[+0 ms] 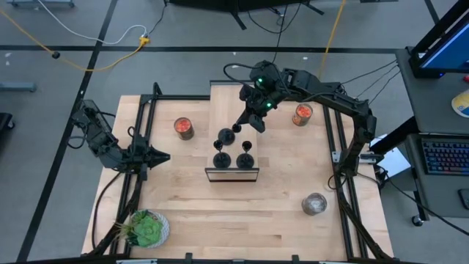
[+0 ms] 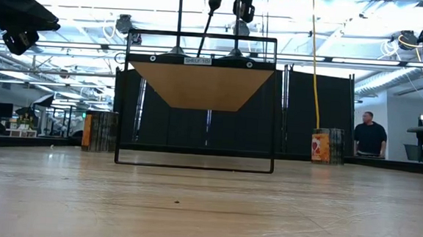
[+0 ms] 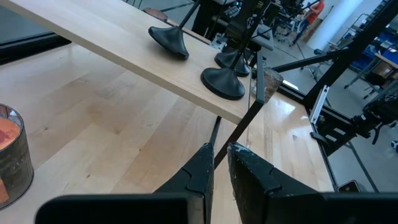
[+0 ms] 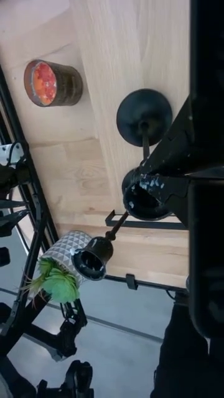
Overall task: Pick & Place candle stick holders
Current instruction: Put the black candle holder on the shelf
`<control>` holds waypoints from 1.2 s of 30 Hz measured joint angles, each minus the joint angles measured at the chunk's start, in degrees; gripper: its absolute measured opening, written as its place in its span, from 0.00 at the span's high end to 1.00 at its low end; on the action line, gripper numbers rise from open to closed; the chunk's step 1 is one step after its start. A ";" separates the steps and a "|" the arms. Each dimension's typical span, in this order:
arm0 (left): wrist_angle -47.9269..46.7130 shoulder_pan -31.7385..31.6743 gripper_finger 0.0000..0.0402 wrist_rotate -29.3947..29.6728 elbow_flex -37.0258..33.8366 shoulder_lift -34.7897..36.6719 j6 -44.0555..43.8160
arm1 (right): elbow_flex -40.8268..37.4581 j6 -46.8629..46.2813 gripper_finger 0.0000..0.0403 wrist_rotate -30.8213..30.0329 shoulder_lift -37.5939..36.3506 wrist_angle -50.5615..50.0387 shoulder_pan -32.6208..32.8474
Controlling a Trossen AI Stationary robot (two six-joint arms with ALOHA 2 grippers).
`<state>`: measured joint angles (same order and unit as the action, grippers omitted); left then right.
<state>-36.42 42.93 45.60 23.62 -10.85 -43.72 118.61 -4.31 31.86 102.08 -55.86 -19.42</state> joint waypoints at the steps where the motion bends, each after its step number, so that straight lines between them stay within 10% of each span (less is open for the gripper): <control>1: -0.02 -0.01 0.87 0.00 0.00 0.00 0.00 | 0.00 -0.18 1.00 0.02 0.00 0.00 0.00; 28: 3.71 0.01 0.87 7.22 0.00 -0.02 0.08 | 0.00 0.50 1.00 -0.26 0.00 7.82 -1.71; 36: 26.63 -1.37 0.87 16.83 0.00 -2.37 25.58 | 0.00 2.54 1.00 -2.08 -0.33 4.61 -2.30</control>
<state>-9.79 41.56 62.44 23.62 -13.22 -18.15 118.61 -1.78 29.78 101.75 -51.24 -21.72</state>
